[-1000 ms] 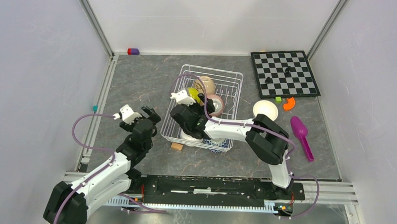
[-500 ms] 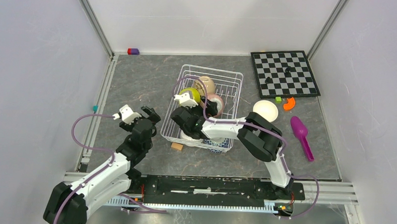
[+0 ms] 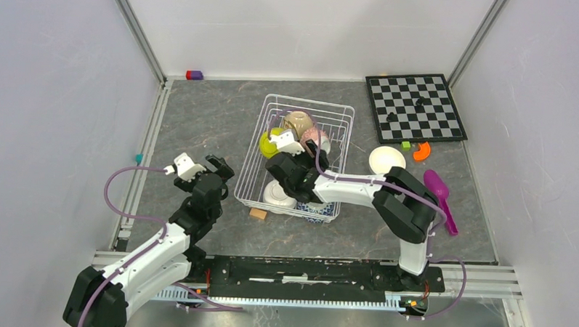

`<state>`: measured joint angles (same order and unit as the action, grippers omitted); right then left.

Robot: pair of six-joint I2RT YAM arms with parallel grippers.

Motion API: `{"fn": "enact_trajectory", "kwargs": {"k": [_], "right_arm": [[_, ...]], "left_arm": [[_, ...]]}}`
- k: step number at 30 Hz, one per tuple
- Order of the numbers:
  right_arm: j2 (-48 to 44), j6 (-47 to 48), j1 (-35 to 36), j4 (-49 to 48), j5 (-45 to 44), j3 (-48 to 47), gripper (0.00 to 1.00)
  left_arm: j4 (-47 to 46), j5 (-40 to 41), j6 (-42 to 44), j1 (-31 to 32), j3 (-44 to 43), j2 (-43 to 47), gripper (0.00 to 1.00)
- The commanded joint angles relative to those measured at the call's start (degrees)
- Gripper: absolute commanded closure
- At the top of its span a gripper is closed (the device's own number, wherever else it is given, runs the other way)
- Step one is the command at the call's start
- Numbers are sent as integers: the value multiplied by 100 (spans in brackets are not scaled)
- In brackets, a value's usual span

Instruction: Unload the bowls from the dish rack

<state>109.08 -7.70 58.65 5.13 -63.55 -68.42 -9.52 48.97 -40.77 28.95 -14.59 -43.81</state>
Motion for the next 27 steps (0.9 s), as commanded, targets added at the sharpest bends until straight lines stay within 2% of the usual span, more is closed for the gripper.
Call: {"fn": "enact_trajectory", "kwargs": {"k": [1, 9, 20, 27], "right_arm": [[-436, 73, -173, -79, 336, 73, 30], [-1050, 46, -372, -262, 1110, 368, 36], [-1981, -57, -539, -236, 2375, 613, 37], [-2711, -422, -1304, -469, 4268, 1173, 37]], "left_arm": [[-199, 175, -53, -30, 31, 57, 4], [-199, 148, -3, -26, 39, 115, 4], [-243, 0, 26, -29, 9, 5, 4], [-335, -138, 91, -28, 22, -56, 4]]}}
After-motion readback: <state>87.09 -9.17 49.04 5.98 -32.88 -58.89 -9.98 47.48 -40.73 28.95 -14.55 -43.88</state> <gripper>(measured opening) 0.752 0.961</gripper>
